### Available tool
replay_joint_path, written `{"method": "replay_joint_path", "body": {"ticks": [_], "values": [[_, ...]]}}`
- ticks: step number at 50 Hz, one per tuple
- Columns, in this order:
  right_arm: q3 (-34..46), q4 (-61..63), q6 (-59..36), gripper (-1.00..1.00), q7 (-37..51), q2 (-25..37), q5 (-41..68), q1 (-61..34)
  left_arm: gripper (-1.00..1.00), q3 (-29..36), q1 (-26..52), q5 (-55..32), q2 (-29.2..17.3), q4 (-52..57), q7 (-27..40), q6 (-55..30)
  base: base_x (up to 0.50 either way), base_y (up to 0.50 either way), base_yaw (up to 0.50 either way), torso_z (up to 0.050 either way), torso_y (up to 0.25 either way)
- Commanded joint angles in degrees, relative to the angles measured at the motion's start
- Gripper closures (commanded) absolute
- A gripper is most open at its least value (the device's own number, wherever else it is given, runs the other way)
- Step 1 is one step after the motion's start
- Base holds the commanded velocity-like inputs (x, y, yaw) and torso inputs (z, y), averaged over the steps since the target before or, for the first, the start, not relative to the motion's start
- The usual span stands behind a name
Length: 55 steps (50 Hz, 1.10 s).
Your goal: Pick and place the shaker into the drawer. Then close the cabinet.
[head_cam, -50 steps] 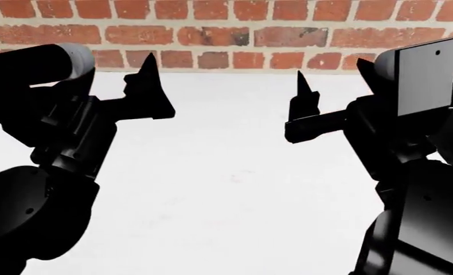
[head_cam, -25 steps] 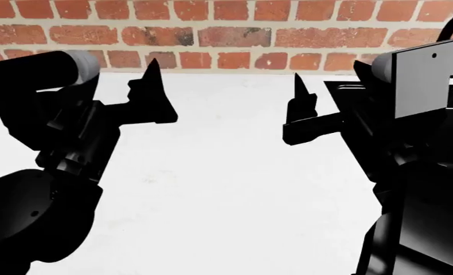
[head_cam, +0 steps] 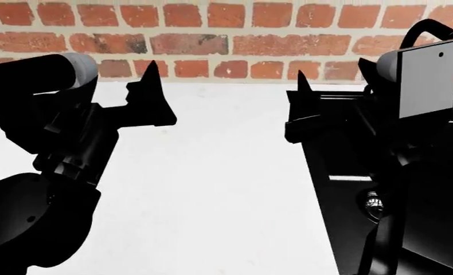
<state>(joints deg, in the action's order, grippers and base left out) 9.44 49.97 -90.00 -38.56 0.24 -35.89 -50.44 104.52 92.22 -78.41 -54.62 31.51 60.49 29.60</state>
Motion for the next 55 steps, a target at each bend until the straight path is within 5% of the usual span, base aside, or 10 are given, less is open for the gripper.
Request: {"method": "replay_joint_path", "body": {"ticks": [1, 43, 50, 55], "values": [[-1.36, 0.21, 0.01, -1.00, 2.82, -0.22, 2.70, -0.21, -1.00, -0.46, -0.03, 0.54, 0.17, -1.31, -0.16, 1.30, 0.00, 0.00, 0.00, 0.000, 0.000], [-3.12, 1.76, 0.01, -1.00, 5.93, -0.22, 7.29, 0.67, -1.00, -1.44, -1.24, 0.85, 0.50, -0.86, -0.02, 0.42, 0.01, -0.48, 0.00, 0.000, 0.000], [-2.80, 1.54, 0.01, -1.00, 5.42, -0.22, 6.64, 0.71, -1.00, -1.67, -1.31, 0.81, 0.38, -0.80, -0.09, 0.30, 0.00, 0.00, 0.00, 0.000, 0.000], [0.24, -0.32, 0.02, -1.00, -2.26, -0.20, -5.95, 1.08, -1.00, -1.83, -1.38, 0.76, 0.24, -0.74, -0.21, 0.26, 0.00, 0.00, 0.00, 0.000, 0.000]]}}
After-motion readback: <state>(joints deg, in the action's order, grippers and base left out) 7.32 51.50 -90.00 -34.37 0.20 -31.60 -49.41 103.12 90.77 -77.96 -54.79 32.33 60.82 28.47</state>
